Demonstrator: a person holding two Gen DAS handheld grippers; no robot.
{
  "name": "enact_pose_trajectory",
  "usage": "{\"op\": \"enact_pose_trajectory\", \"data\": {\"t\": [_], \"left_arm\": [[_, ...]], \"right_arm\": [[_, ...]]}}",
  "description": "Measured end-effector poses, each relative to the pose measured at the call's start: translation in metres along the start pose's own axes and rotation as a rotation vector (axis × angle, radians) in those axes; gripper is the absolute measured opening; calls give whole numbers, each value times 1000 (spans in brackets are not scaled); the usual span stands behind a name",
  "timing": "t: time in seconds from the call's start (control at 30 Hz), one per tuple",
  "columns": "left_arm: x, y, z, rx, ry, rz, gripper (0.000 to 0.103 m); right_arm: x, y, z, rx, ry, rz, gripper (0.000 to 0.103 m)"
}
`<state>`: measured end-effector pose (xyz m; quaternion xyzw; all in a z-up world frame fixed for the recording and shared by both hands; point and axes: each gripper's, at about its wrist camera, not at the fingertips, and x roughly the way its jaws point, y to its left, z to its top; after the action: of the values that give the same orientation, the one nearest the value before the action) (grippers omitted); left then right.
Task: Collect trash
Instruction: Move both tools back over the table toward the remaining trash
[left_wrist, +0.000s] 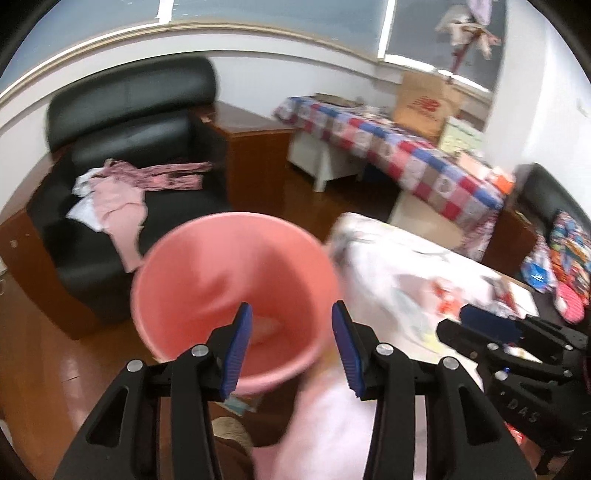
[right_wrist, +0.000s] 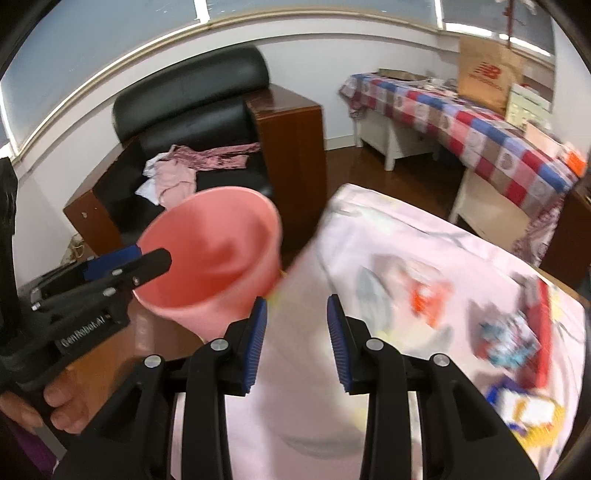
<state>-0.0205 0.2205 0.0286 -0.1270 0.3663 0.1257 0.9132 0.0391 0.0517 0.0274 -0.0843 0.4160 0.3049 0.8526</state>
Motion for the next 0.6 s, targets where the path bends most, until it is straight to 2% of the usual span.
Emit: {"op": "enact_pose_trajectory", "data": {"t": [0.3,0.47,0.6], "left_arm": [[7,-87,-30,141,62,-196,44],[19,-137,-46,223,94,-270,44],[31,-170,-47,275,107,-299,44]], "right_arm": [[-45,-75,-65,124,12,-122,34],[-70,-128,-92,223,0,-214,34],[-81,-163,-104,292,-6,-251,34]]}}
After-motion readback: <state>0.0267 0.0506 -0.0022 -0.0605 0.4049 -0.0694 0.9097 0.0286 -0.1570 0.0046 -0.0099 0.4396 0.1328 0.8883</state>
